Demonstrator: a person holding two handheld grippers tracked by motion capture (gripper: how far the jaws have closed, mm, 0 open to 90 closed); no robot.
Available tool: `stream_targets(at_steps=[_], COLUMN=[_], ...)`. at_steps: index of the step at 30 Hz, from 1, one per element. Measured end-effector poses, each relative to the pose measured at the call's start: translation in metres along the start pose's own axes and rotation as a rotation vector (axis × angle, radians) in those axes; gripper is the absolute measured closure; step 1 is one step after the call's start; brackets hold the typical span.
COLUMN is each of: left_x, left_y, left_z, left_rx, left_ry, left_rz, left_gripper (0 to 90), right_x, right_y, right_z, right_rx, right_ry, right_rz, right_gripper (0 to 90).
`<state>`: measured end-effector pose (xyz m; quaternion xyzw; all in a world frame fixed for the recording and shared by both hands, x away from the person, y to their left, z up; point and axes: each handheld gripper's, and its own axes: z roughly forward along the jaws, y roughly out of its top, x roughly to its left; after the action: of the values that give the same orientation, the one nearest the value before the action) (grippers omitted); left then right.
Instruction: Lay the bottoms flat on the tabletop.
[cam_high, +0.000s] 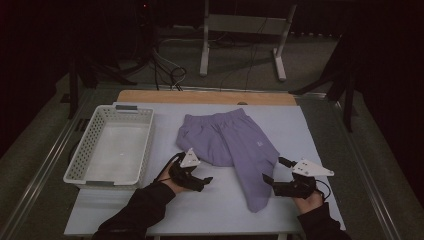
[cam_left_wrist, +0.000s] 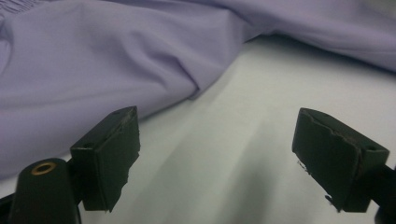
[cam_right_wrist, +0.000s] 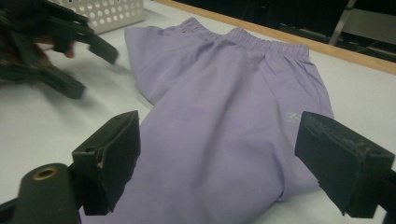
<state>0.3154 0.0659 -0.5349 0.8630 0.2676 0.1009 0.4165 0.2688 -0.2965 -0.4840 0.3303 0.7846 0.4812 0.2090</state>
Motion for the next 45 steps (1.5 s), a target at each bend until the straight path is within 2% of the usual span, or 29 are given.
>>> stream_targets(at_steps=[3,4,5,6,7,8,11,12,13,14,15,16,17,18,19,20,23,26,28,31,32,34,36,39,40,41,45], left_x=[0.004,0.008,0.008,0.007,0.007,0.005,0.004,0.004,0.004,0.006,0.006,0.011,0.011,0.013,0.014,0.012,0.01,0.008,0.008,0.005,0.005,0.004,-0.003,-0.007,-0.012,-0.013,-0.003], left_y=[0.003,0.006,0.006,0.01,0.01,0.014,0.018,0.022,0.022,0.025,0.025,0.025,0.025,0.025,0.025,0.025,0.025,0.025,0.025,0.035,0.035,0.038,0.05,0.056,0.061,0.064,0.073], left_z=[0.008,0.015,0.015,0.021,0.021,0.027,0.033,0.037,0.037,0.041,0.041,0.042,0.042,0.042,0.041,0.039,0.034,0.019,0.019,-0.009,-0.009,-0.015,-0.031,-0.039,-0.044,-0.045,-0.042], left_rx=[0.029,0.044,0.044,0.052,0.052,0.065,0.077,0.07,0.07,0.061,0.061,0.056,0.056,0.052,0.049,0.045,0.049,0.025,0.025,-0.036,-0.036,-0.048,-0.08,-0.092,-0.101,-0.102,-0.083], left_ry=[0.015,0.005,0.005,-0.002,-0.002,-0.007,-0.01,0.007,0.007,0.057,0.057,0.091,0.091,0.091,0.092,0.086,0.072,0.056,0.056,0.032,0.032,0.029,0.026,0.01,0.01,0.025,0.114], left_rz=[0.001,-0.009,-0.009,0.008,0.008,0.03,0.044,0.053,0.053,0.047,0.047,0.02,0.02,0.01,0.01,0.015,0.022,0.01,0.01,-0.015,-0.015,-0.007,0.018,0.032,0.054,0.068,0.048], left_gripper=[20.6,26.6,29.1,30.1,31.8,35.9,40.2,44.2,47.8,56.2,59.9,64.6,67.4,77.4,77.4,88.7,89.8,89.9,89.9,89.9,89.9,89.9,89.9,89.8,89.8,89.8,89.6], right_x=[-0.001,-0.001,-0.001,-0.002,-0.002,-0.003,-0.003,-0.004,-0.004,-0.004,-0.004,-0.004,-0.004,-0.004,-0.004,-0.004,-0.005,-0.005,-0.005,-0.005,-0.005,-0.005,-0.006,-0.005,-0.006,-0.005,-0.005], right_y=[0.0,0.0,0.0,0.0,0.0,-0.001,-0.001,-0.001,-0.001,-0.001,-0.001,-0.002,-0.002,-0.002,-0.002,-0.003,-0.003,-0.002,-0.002,-0.001,-0.001,-0.001,-0.001,-0.001,-0.001,0.0,0.0], right_z=[0.0,-0.001,-0.001,-0.002,-0.002,-0.002,-0.003,-0.003,-0.003,-0.003,-0.003,-0.003,-0.003,-0.003,-0.003,-0.003,-0.003,-0.004,-0.004,-0.005,-0.005,-0.005,-0.006,-0.006,-0.007,-0.007,-0.007], right_rx=[-0.003,-0.002,-0.002,-0.007,-0.007,-0.011,-0.007,-0.007,-0.007,-0.005,-0.005,-0.003,-0.003,-0.005,-0.005,0.0,0.002,-0.003,-0.001,-0.008,-0.008,-0.007,-0.017,-0.012,-0.012,-0.018,-0.013], right_ry=[0.004,0.001,0.001,0.003,0.003,0.004,-0.002,-0.002,-0.002,-0.007,-0.007,-0.005,-0.005,-0.003,-0.004,-0.002,-0.001,0.0,-0.004,-0.003,-0.003,-0.003,0.001,-0.008,-0.004,-0.007,-0.008], right_rz=[0.004,0.004,0.004,0.009,0.009,0.015,0.014,0.018,0.018,0.013,0.013,0.02,0.02,0.022,0.021,0.02,0.022,0.028,0.026,0.026,0.026,0.027,0.031,0.026,0.028,0.032,0.028], right_gripper=[14.2,14.2,14.2,14.2,14.2,14.3,14.3,14.3,14.3,14.4,14.4,14.4,14.4,14.4,14.5,14.5,14.6,14.7,14.7,14.7,14.7,14.7,14.7,14.7,14.7,14.7,14.7])
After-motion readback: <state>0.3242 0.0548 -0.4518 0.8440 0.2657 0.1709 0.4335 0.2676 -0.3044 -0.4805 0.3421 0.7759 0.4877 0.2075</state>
